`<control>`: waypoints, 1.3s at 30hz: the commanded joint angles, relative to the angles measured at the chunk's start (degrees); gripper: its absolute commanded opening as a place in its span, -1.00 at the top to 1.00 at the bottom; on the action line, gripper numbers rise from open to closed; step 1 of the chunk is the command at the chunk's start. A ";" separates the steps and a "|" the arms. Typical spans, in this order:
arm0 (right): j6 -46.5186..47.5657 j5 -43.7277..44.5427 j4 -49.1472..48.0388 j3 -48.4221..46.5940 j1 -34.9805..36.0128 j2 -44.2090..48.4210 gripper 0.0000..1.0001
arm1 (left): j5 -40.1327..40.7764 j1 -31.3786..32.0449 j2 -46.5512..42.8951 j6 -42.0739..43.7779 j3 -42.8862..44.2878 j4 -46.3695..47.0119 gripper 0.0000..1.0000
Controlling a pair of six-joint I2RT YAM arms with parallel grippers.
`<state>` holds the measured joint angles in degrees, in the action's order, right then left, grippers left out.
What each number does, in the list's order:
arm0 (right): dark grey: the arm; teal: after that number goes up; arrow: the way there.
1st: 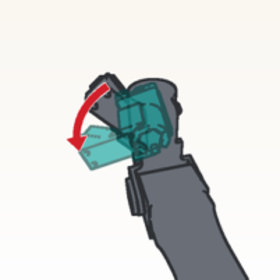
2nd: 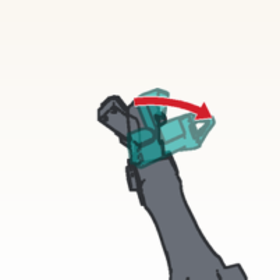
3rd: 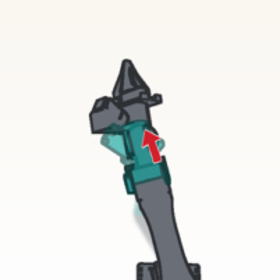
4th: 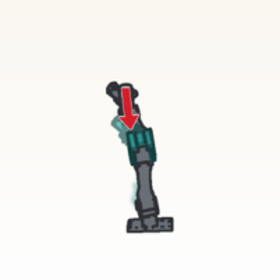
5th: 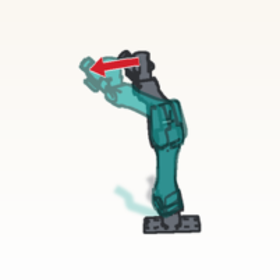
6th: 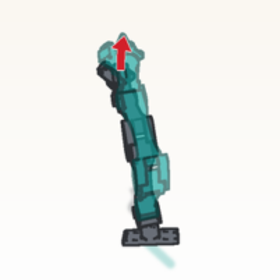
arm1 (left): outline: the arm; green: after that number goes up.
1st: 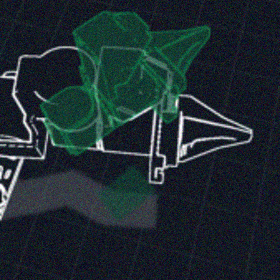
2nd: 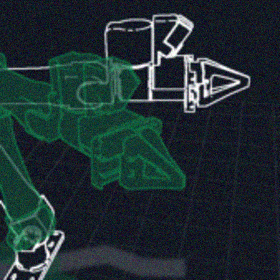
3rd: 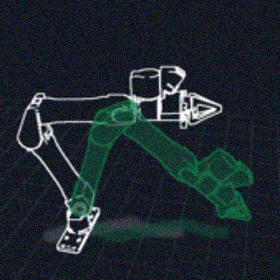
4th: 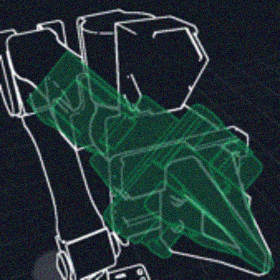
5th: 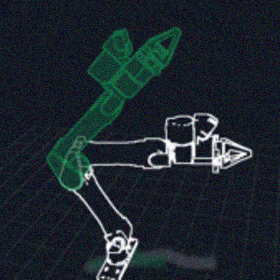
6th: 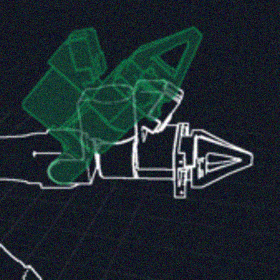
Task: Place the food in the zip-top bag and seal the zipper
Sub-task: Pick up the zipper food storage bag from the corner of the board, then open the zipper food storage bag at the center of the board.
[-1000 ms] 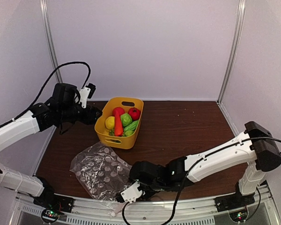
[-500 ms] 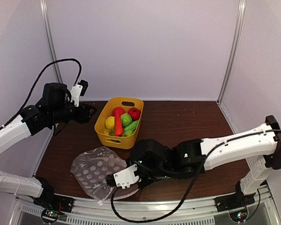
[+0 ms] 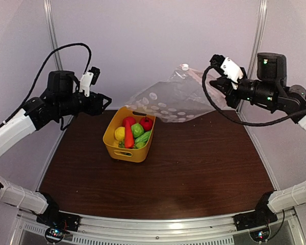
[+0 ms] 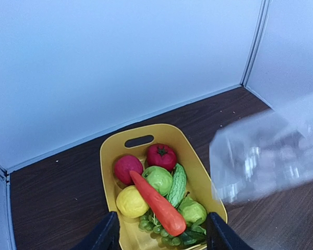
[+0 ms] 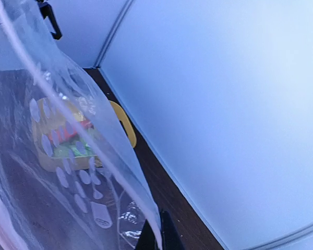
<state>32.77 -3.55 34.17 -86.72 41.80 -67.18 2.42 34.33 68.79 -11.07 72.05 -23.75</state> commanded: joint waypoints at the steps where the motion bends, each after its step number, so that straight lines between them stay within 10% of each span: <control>1: 0.34 8.04 1.83 3.67 -7.67 3.93 1.00 | -5.93 0.45 4.02 -0.75 2.06 3.84 -0.14; 6: -3.50 23.70 -4.00 8.50 -12.06 2.26 1.00 | -8.69 1.63 10.41 -0.31 3.62 4.67 -0.10; 18: -12.57 -3.00 0.61 17.76 -4.98 -14.31 1.00 | -5.86 4.30 23.20 -10.86 10.80 0.28 -0.11; 26: -19.20 -4.73 -1.67 11.79 -5.16 -20.23 1.00 | -14.50 9.55 24.95 -23.42 -0.55 22.82 -0.17; 39: -31.37 -2.30 -6.07 0.39 -5.44 -32.11 1.00 | -8.72 14.01 38.57 -36.89 8.61 34.15 -0.39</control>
<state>6.07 -6.55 28.49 -83.99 36.60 -98.15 -9.04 47.77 104.90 -42.81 74.96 6.46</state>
